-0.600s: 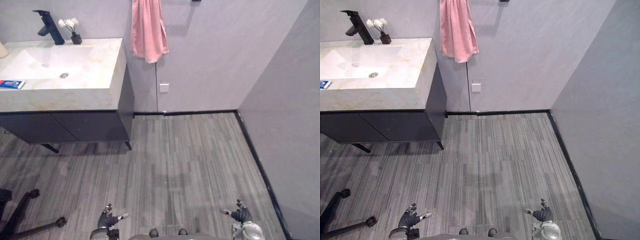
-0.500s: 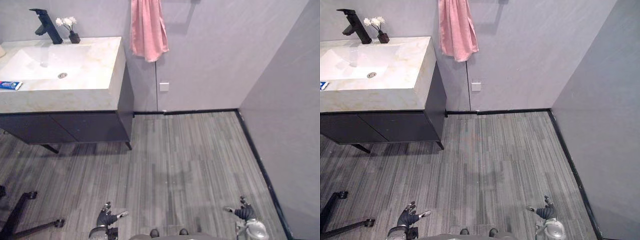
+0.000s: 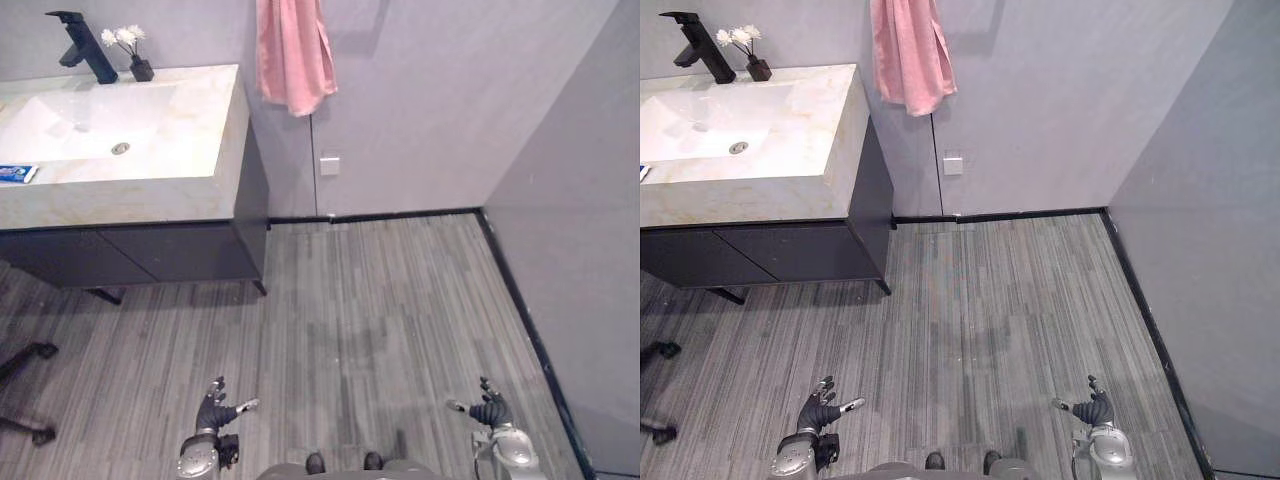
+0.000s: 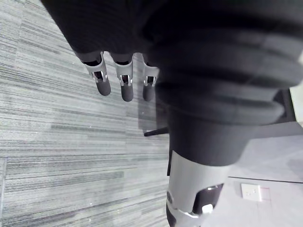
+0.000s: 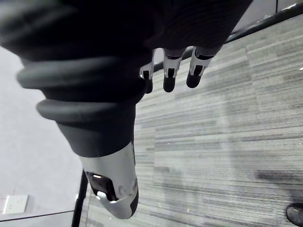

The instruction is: Organize washtable

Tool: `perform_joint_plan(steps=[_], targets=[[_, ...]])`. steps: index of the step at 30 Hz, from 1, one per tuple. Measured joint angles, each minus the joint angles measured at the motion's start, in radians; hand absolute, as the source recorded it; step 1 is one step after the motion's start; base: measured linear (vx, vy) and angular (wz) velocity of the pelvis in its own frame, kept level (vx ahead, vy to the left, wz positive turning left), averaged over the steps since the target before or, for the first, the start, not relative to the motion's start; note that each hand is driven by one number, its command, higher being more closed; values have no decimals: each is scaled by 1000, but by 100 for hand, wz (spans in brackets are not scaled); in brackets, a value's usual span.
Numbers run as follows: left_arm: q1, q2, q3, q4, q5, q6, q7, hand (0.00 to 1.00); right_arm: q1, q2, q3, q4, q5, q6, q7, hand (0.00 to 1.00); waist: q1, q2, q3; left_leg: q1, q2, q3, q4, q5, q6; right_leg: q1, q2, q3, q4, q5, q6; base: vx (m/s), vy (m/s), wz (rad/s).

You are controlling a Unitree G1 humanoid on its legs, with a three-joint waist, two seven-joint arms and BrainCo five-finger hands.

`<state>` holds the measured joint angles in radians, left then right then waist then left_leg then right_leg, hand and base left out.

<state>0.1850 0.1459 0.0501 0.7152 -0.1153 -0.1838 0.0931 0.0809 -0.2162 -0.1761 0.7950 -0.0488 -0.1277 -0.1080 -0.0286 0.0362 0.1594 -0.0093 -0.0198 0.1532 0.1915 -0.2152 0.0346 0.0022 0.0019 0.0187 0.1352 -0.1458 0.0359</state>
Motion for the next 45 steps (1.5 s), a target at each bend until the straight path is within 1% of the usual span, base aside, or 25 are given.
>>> perform_joint_plan(steps=[4,5,7,12,14,15,16,17,18,19,21,23,26,28,29,30,31,32,35,36,37,38,40,42,45], targets=[[10,-4,-1,-21,-1,0,2,0,-3,2,3,0,0,15,-4,0,6,-6,13,-28,-10,33,97,-108,21,-140,-19,19,319,-120,50,-34,48,-34],[10,3,-4,-20,-2,1,3,0,1,3,17,-7,0,22,-4,0,3,-12,21,-19,-19,30,108,-127,34,-223,-30,10,508,-123,57,42,29,-2],[4,21,-20,-20,-1,2,4,0,27,12,31,-30,0,28,-4,0,-17,-26,33,17,-32,0,113,-144,34,-308,-47,2,678,-149,39,213,20,38],[-60,26,-13,-20,-1,1,21,0,10,6,33,-32,1,27,-4,0,-21,1,67,101,24,-69,87,-160,21,-407,-19,-76,460,-148,28,394,-47,41],[-71,33,-13,-20,-1,-3,23,0,10,-3,38,-36,1,25,-5,0,-35,-16,59,143,48,-114,65,-169,-39,-444,9,-68,275,45,-13,436,-122,64],[-69,35,-13,-17,-1,-2,23,0,13,-6,38,-35,1,24,-5,0,-43,-22,57,158,51,-130,71,-180,-58,-441,-2,-74,287,126,-43,733,-222,53],[-75,20,-11,-6,-1,0,22,0,-1,-18,36,-33,1,28,-5,0,-45,11,56,151,90,-148,118,-174,-82,-439,17,-110,331,85,-75,738,-248,40],[-81,17,-9,-4,-1,-1,23,0,-9,-18,39,-37,2,23,-4,0,-46,11,55,106,93,-160,234,-126,-120,-403,22,-120,318,46,-86,725,-257,24],[-82,12,-8,-3,-1,-1,23,0,-10,-19,41,-37,3,22,-3,0,-45,11,55,80,94,-169,312,-86,-114,-373,26,-125,303,36,-93,576,-225,22],[-76,1,-4,2,-1,0,22,0,-8,-20,62,-37,8,22,-3,0,-41,9,58,21,106,-181,502,20,-91,-286,36,-124,249,24,-105,447,-174,8],[-50,-9,-3,1,-2,-1,18,0,-8,-3,84,-40,10,18,-4,0,-30,-2,65,-77,169,-123,816,-3,-63,-95,66,-98,143,11,-127,571,-183,-10],[-45,-13,-2,1,-3,0,18,0,-10,-1,94,-49,11,14,-5,0,-2,-11,69,-144,187,-77,884,-19,-36,-14,68,-64,91,2,-140,450,-90,-39],[-46,-16,-2,0,-12,1,18,0,-33,0,93,-50,22,17,-7,0,26,-15,81,-310,148,-70,752,-41,-26,83,52,-13,1,-13,-136,392,33,-39],[-52,-24,-4,-1,-13,2,18,0,-48,8,60,-44,23,17,-8,0,26,-24,101,-345,87,-73,497,-37,-56,135,15,-5,-13,-38,-117,350,106,-27],[-49,-30,-11,-2,-13,2,18,0,-46,5,41,-37,32,17,-17,0,28,-27,104,-350,55,-80,301,1,-97,157,-1,9,-26,-64,-101,362,141,-35],[-45,-36,-11,-1,-13,2,18,0,-41,-3,26,-26,38,18,-26,0,36,4,92,-354,48,-111,130,55,-111,176,6,18,-35,-91,-83,379,170,-43],[-44,-36,-10,0,-13,2,19,0,-30,-8,27,-21,39,21,-28,0,41,16,84,-360,48,-121,120,109,-95,184,9,29,-31,-110,-73,430,241,-48],[-45,-30,-7,-1,-14,2,20,0,-20,-2,31,-20,39,24,-26,0,44,9,70,-362,27,-118,156,168,-40,187,-15,45,5,-160,-59,386,230,-31],[-63,-26,-10,1,-10,2,20,0,-4,16,32,-13,36,25,-24,0,38,-20,62,-339,-28,-91,192,124,24,91,-61,46,282,-185,-22,530,211,-11],[-61,-23,-11,1,-10,2,20,0,-1,21,31,-5,35,25,-23,0,37,-27,62,-318,-36,-86,183,109,28,58,-71,45,379,-168,12,609,232,-16],[-57,-14,-13,1,-9,4,21,0,0,34,32,5,31,27,-23,0,34,-43,64,-252,-54,-81,153,92,46,-15,-89,59,577,-122,116,493,177,-10],[-53,-6,-17,2,-9,6,22,0,6,44,35,5,28,27,-23,0,29,-49,66,-185,-61,-78,134,74,55,-67,-94,64,731,-129,113,588,180,-4],[-51,4,-21,2,-9,5,22,0,4,48,67,5,28,27,-22,0,19,-50,67,-83,-62,-80,89,64,63,-128,-95,22,809,-156,66,533,118,8],[-60,5,-20,2,-9,5,23,0,-7,54,78,3,28,23,-22,0,11,-48,67,-5,-56,-94,35,62,66,-189,-85,-20,743,-177,35,409,50,17],[-69,1,-20,2,-9,4,23,0,-14,54,77,5,28,21,-22,0,10,-46,68,66,-27,-104,-5,44,38,-250,-39,-40,397,-149,36,378,-29,27]])
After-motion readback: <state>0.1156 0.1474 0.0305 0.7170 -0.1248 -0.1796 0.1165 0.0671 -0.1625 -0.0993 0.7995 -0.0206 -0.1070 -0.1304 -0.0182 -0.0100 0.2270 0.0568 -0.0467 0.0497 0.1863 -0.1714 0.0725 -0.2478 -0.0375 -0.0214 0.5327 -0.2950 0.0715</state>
